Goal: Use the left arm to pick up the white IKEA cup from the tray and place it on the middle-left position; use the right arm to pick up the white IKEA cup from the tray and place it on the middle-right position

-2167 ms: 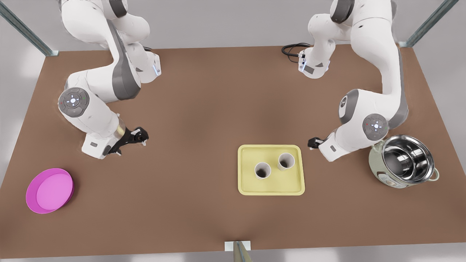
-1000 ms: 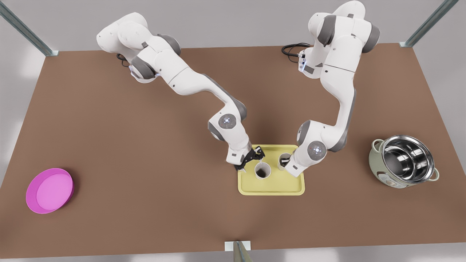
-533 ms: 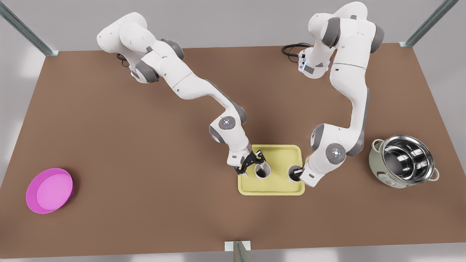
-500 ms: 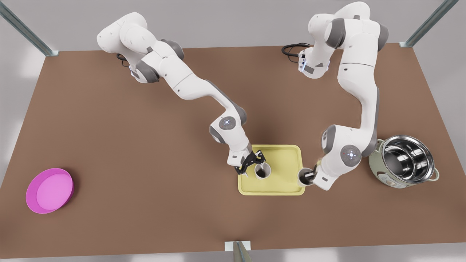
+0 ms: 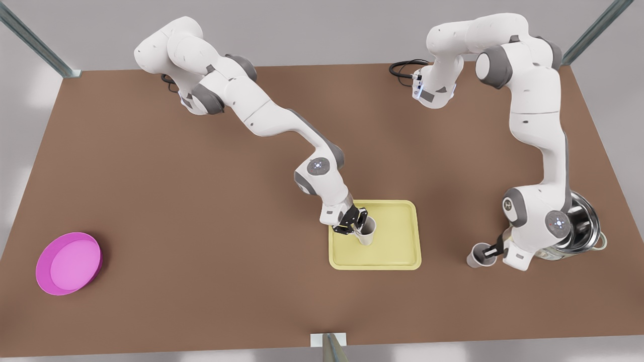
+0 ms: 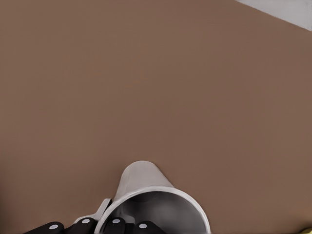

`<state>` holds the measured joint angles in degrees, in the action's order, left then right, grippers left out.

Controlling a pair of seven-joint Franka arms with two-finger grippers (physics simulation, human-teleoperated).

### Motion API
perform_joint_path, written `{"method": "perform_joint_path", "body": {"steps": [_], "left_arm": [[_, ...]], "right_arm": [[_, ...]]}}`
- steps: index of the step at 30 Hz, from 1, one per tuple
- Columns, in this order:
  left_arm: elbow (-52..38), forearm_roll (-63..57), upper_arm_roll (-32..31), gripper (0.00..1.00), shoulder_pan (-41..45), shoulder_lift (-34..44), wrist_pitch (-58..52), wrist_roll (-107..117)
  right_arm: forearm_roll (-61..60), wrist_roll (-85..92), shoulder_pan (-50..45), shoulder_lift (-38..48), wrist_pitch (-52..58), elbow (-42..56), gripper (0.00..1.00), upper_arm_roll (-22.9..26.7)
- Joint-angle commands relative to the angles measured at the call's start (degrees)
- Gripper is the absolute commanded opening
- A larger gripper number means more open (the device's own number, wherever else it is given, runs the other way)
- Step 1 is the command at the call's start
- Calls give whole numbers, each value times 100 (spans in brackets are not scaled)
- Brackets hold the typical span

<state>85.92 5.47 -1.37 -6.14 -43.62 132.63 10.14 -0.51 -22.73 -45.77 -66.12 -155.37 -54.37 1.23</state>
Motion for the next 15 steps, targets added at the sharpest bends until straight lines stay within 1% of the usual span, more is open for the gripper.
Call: {"method": "perform_joint_path", "body": {"steps": [1,2,3,4,8,11,12,14,15], "left_arm": [[57,297,-3,14,-19,-6,448,-1190],[57,297,-3,23,-19,-6,448,-1181],[57,297,-12,75,-28,-6,448,-1181],[30,297,-12,100,-28,-6,448,-1190],[-66,218,-3,100,-37,3,439,-1304],[-154,174,6,100,-28,29,412,-1321],[-207,-46,6,100,-19,38,404,-1313],[-233,-63,6,100,-28,38,395,-1313],[-260,-63,6,100,-28,29,395,-1321]], "right_arm": [[69,-47,15,99,121,6,0,35],[69,128,111,319,463,-3,0,26],[60,260,191,521,788,-12,0,8],[60,392,428,741,1210,-29,0,-246],[42,1148,894,1198,2336,-47,0,-387],[60,1702,1482,1488,3197,-56,0,-694],[69,1851,1720,1506,3408,-56,0,-888],[69,2168,1983,1620,3689,-56,0,-897],[69,2308,2186,1682,3935,-56,0,-1002]]}}
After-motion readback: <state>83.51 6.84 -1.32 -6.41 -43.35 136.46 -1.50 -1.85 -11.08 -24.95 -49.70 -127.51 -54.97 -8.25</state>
